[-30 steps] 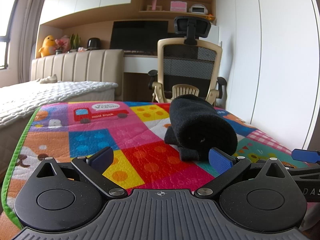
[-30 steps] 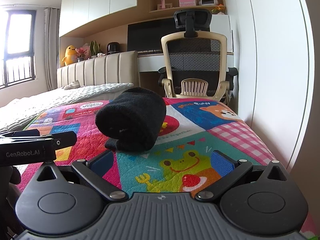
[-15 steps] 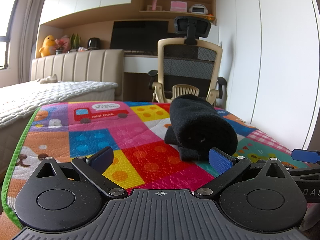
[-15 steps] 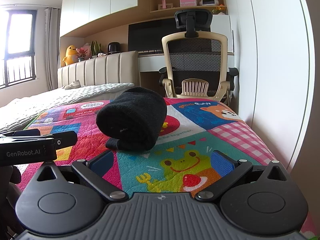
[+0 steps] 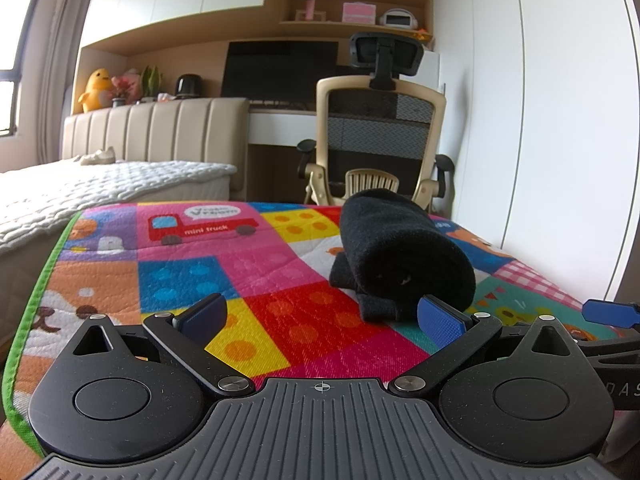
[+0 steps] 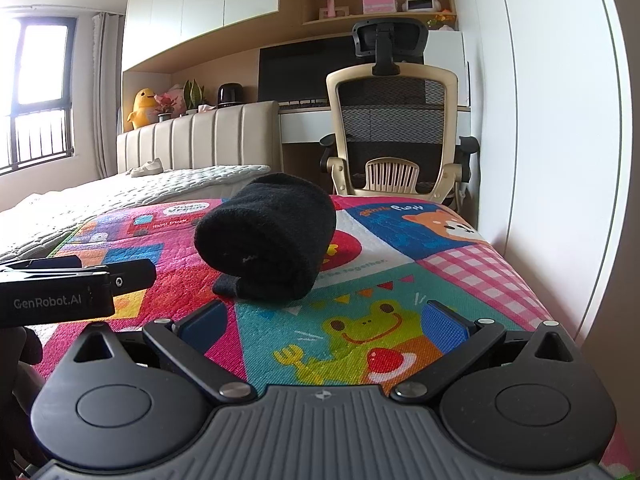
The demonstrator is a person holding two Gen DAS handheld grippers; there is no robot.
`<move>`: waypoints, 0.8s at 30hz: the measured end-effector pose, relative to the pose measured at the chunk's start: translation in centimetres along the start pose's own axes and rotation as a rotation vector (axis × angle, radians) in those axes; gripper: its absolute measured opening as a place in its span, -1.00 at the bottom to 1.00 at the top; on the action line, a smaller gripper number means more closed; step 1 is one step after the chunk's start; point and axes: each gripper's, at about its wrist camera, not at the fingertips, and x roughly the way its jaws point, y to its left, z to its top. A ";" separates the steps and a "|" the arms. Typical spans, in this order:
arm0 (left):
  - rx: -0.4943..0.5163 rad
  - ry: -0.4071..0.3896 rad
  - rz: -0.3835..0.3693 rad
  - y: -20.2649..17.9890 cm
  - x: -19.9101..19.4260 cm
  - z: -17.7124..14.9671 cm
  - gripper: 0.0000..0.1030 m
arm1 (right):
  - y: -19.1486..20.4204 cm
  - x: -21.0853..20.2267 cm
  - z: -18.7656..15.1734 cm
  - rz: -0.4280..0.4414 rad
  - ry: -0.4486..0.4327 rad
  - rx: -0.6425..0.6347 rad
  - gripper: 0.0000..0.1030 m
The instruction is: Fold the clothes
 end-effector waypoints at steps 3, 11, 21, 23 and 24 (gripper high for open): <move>-0.002 0.001 0.003 0.0 0.0 0.0 1.00 | 0.0 0.0 0.0 0.000 0.000 0.000 1.00; 0.011 0.012 0.022 -0.2 0.0 0.0 1.00 | 0.0 0.0 0.0 0.003 -0.002 0.001 1.00; 0.029 -0.011 -0.012 -0.7 -1.0 0.5 1.00 | -1.2 0.2 0.4 0.028 0.020 0.072 1.00; -0.027 0.017 -0.032 -0.2 -0.9 0.9 1.00 | -1.8 0.2 0.7 0.033 0.026 0.112 1.00; -0.059 0.030 -0.039 0.2 -0.9 1.1 1.00 | -2.1 0.1 0.9 0.034 0.027 0.130 1.00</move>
